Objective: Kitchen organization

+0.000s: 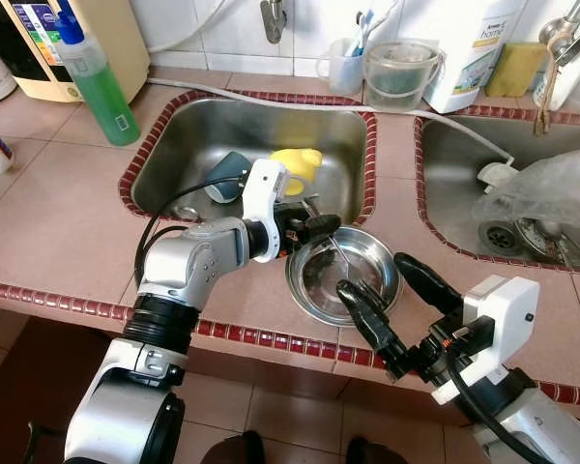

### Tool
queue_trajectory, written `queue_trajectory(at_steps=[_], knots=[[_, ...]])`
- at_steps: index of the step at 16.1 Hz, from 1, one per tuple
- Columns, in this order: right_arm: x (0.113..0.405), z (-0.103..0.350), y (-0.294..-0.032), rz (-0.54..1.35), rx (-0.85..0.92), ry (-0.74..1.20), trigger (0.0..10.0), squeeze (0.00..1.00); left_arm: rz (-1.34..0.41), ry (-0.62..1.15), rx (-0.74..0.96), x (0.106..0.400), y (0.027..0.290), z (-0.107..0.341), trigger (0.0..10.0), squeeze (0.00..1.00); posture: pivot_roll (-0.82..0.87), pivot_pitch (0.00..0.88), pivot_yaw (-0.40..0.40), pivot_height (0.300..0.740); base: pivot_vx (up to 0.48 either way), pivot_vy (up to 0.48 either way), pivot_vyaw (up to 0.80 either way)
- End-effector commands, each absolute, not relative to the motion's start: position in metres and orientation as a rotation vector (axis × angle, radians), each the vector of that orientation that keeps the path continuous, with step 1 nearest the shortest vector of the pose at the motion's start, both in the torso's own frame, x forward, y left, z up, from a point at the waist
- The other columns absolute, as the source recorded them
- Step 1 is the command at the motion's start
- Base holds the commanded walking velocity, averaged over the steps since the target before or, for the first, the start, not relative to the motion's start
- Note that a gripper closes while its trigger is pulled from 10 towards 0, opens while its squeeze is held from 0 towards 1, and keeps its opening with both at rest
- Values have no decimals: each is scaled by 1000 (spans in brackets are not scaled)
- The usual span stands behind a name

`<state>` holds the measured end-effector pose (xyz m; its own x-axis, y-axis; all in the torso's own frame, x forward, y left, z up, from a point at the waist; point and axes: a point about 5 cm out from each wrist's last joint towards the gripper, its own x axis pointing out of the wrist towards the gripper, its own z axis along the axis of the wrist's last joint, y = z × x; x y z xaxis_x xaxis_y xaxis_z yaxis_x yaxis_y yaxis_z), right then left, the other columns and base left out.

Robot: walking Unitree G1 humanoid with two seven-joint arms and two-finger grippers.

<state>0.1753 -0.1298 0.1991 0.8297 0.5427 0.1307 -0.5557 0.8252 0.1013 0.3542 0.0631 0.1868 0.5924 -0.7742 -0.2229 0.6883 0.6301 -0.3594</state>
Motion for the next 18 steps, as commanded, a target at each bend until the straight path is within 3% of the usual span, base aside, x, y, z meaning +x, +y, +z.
queue_trajectory(at_steps=[1, 4, 5, 6, 7, 8, 9, 18], knots=[[172, 203, -129, 591, 130, -116, 10000, 0, -877, 381, -254, 355, 62, 190, 10000, 0, -114, 219, 99, 740, 0, 0, 0], [171, 202, -131, 580, 125, -113, 10000, 0, -894, 390, -291, 354, 59, 191, 10000, 0, -119, 224, 100, 740, 0, 0, 0], [171, 202, -131, 578, 125, -112, 10000, 0, -893, 388, -292, 354, 59, 192, 9412, 0, -119, 225, 101, 740, 0, 0, 0], [172, 202, -131, 576, 125, -112, 10000, 0, -897, 386, -295, 354, 58, 192, 7922, 0, -120, 225, 102, 740, 0, 0, 0], [172, 202, -131, 575, 123, -112, 10000, 0, -900, 384, -301, 354, 58, 193, 4275, 0, -120, 225, 103, 740, 0, 0, 0], [172, 202, -131, 571, 123, -113, 10000, 0, -901, 381, -306, 354, 57, 194, 1765, 0, -120, 226, 103, 740, 0, 0, 0], [173, 201, -132, 567, 122, -113, 10000, 0, -906, 374, -323, 355, 58, 196, 0, 0, -118, 226, 105, 740, 0, 0, 0], [175, 200, -134, 551, 116, -112, 10000, 0, -908, 376, -352, 355, 59, 199, 0, 0, -112, 227, 106, 740, 0, 0, 0]])
